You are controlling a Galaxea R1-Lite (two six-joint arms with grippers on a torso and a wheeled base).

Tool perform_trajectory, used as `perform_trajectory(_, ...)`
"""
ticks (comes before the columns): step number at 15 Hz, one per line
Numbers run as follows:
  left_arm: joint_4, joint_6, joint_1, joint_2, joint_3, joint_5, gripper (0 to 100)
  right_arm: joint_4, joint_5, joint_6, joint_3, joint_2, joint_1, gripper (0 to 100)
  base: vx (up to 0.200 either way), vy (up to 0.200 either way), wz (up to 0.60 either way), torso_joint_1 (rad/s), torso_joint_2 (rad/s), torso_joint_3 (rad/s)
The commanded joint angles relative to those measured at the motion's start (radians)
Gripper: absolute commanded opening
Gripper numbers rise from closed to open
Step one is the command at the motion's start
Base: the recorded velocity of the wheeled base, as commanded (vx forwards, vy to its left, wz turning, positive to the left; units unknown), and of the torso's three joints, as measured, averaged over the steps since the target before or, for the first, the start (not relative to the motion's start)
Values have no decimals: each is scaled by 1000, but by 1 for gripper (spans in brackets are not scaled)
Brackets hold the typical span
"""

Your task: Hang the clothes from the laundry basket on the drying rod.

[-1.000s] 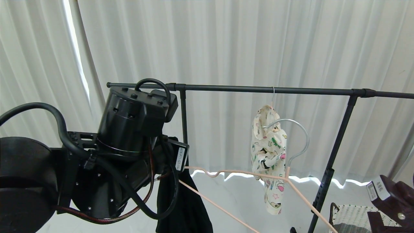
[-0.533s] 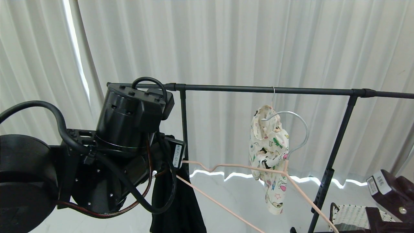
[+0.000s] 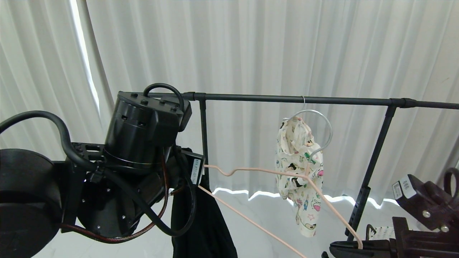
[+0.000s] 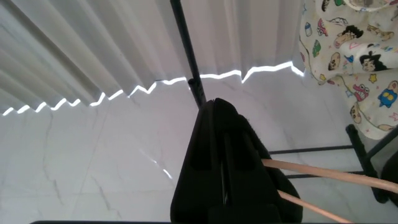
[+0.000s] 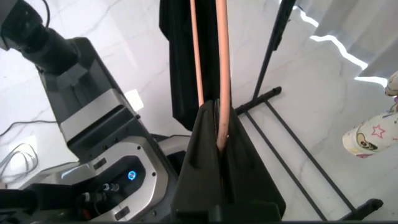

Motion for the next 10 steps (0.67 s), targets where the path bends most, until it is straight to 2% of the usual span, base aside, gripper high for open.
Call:
perform_trajectory(1,0,0,-23,-15,-3,1,0,-49,-4,0,-9,71,-9,0,0,0,0,0,0,0)
perform_trajectory(5,0,0,-43,-32,-17,1,0,-76,-31,-2,-63,168,-9,0,0,0,0,0,0,0)
perform_trajectory(10,0,6,-155,-39,-76,-7,0,-76,-29,-3,-129,235,28,0,0,0,0,0,0,0)
